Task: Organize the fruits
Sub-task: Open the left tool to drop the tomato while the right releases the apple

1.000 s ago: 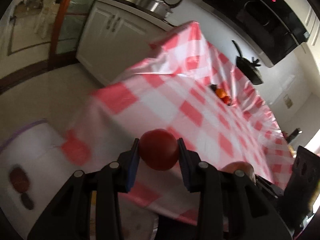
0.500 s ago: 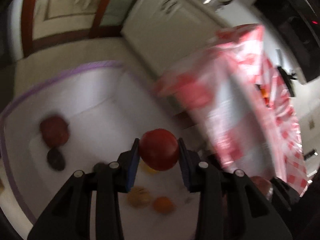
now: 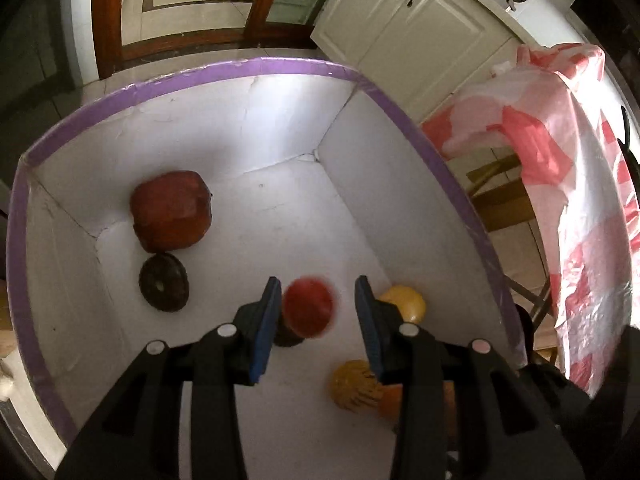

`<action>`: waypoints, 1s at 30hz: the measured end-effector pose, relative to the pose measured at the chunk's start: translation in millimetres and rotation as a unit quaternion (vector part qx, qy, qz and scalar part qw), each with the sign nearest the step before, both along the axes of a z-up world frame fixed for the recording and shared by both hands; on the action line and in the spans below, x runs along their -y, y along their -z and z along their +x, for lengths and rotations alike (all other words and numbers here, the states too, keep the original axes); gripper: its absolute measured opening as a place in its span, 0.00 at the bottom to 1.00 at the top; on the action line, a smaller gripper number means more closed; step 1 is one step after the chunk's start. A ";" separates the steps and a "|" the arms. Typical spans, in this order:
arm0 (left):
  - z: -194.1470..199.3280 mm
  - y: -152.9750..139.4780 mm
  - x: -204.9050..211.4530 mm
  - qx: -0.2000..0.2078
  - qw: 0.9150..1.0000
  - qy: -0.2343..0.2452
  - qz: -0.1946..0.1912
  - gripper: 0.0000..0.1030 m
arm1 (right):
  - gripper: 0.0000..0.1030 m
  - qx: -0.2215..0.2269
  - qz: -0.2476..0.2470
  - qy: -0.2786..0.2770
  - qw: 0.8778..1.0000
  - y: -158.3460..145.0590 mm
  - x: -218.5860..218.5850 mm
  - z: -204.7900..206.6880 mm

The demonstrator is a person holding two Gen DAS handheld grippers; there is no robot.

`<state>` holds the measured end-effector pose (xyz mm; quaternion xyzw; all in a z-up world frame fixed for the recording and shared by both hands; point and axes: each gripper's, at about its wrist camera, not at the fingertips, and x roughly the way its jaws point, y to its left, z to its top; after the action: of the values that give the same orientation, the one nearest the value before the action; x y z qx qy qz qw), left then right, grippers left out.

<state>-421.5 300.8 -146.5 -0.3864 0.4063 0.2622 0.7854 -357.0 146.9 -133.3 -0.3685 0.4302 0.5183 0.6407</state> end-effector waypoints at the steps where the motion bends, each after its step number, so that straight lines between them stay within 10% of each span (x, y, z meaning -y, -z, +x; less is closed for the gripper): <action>1: 0.1 -1.0 0.6 -0.003 1.000 0.001 0.007 0.40 | 0.63 0.007 -0.008 -0.008 1.000 4.5 -1.5 -1.8; 6: 6.2 -7.2 10.7 -0.004 1.000 -0.002 0.023 0.74 | 0.63 0.011 -0.032 -0.022 0.999 14.6 -6.7 -3.4; 12: -5.1 -10.2 9.0 0.012 0.999 -0.033 0.010 0.90 | 0.79 0.011 -0.016 -0.032 0.999 12.7 -6.7 -6.3; 30: -17.4 -20.5 -4.3 0.061 0.994 -0.084 -0.009 0.94 | 0.84 0.036 0.102 -0.022 0.994 -59.3 18.1 -14.2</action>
<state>-438.9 305.1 -126.1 -0.4420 0.3257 0.2995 0.7803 -371.2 128.9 -74.0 -0.3290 0.3438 0.5602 0.6780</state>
